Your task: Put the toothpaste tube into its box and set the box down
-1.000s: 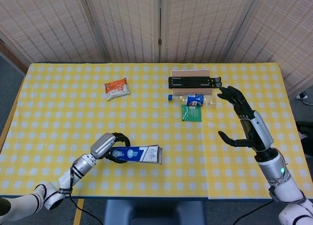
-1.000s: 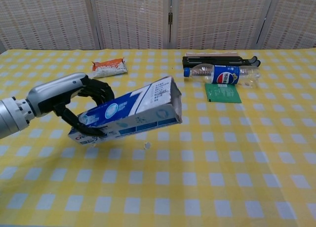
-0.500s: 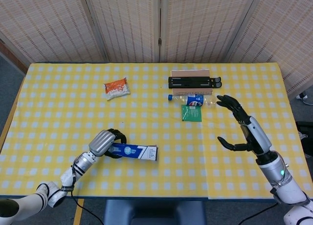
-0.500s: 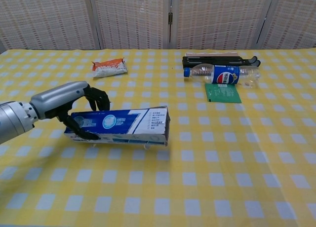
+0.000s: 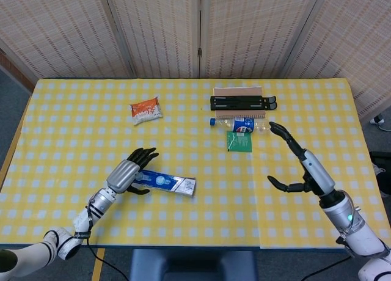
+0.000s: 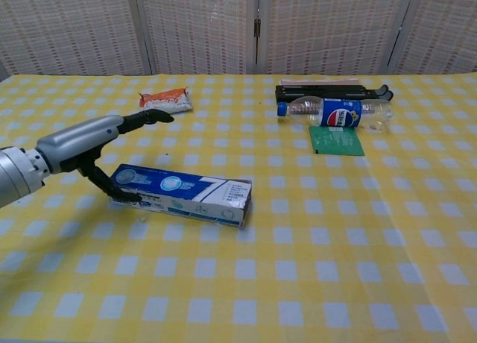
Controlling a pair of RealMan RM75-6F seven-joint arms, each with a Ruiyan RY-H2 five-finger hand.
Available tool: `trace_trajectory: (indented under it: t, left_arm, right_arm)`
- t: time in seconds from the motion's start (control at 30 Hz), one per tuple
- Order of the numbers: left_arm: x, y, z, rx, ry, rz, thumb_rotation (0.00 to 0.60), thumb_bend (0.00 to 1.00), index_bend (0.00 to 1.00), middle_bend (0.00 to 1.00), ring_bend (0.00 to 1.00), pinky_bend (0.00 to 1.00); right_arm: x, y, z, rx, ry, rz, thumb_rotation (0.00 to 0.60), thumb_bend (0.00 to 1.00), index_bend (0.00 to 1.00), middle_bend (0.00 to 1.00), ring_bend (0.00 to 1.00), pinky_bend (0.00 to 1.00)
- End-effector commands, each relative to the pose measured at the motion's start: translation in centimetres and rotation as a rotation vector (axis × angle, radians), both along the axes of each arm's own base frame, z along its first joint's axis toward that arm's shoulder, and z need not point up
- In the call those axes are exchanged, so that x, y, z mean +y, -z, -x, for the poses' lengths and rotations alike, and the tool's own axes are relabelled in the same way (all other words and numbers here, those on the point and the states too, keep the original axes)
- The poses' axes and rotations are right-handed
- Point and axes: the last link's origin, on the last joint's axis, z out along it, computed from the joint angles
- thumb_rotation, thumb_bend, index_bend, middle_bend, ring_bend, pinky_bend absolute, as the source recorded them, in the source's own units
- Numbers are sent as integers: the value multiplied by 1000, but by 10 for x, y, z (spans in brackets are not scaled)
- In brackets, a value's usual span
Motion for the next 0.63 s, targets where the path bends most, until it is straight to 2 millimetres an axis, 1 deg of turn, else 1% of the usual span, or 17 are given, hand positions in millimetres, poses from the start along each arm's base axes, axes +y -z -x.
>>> trace_trajectory:
  t: [0.03,0.07,0.1,0.17,0.2,0.23,0.3,0.33,0.43,0.5,0.57,0.63]
  left_arm:
    - [-12,-38,-2,-38,38,21,600,135,15,9,0,0]
    - [-17,-50,1,-18,46,10,600,135,26,13,0,0]
    - [-24,-67,7,34,52,-25,600,135,39,19,0,0]
    - [-38,-91,20,142,38,-100,600,136,46,28,0,0]
    - [-46,-103,27,205,22,-148,600,136,48,32,0,0]
    - [-56,-117,36,283,-12,-224,600,136,49,39,0,0]
    - [-71,-132,49,350,-79,-327,600,136,49,52,0,0]
    - [-81,-140,58,372,-129,-380,600,136,50,54,0,0]
    - [-104,-154,82,379,-222,-501,600,136,54,54,0,0]
    - [-118,-156,94,366,-245,-586,600,136,60,54,0,0]
    - [-126,-153,99,357,-232,-637,600,136,69,54,0,0]
    - [-128,-148,101,368,-205,-629,600,136,78,54,0,0]
  right_arm:
    - [8,6,29,369,22,45,600,364,0,0,2,0]
    - [10,5,37,450,35,55,600,365,0,0,1,0]
    - [11,5,49,566,58,62,600,365,0,0,0,0]
    - [13,2,69,702,126,76,600,364,0,0,0,0]
    - [14,2,78,757,165,91,600,364,0,0,0,0]
    - [16,2,91,839,211,119,600,364,0,0,0,0]
    - [22,5,115,973,289,156,600,364,0,0,0,0]
    - [27,9,130,1053,347,186,600,365,0,0,0,0]
    - [38,18,157,1170,489,234,600,365,0,0,0,0]
    - [42,22,167,1177,559,259,600,365,0,0,0,0]
    - [45,23,172,1170,592,263,600,365,0,0,0,0]
    - [45,22,168,1165,574,276,600,365,0,0,0,0]
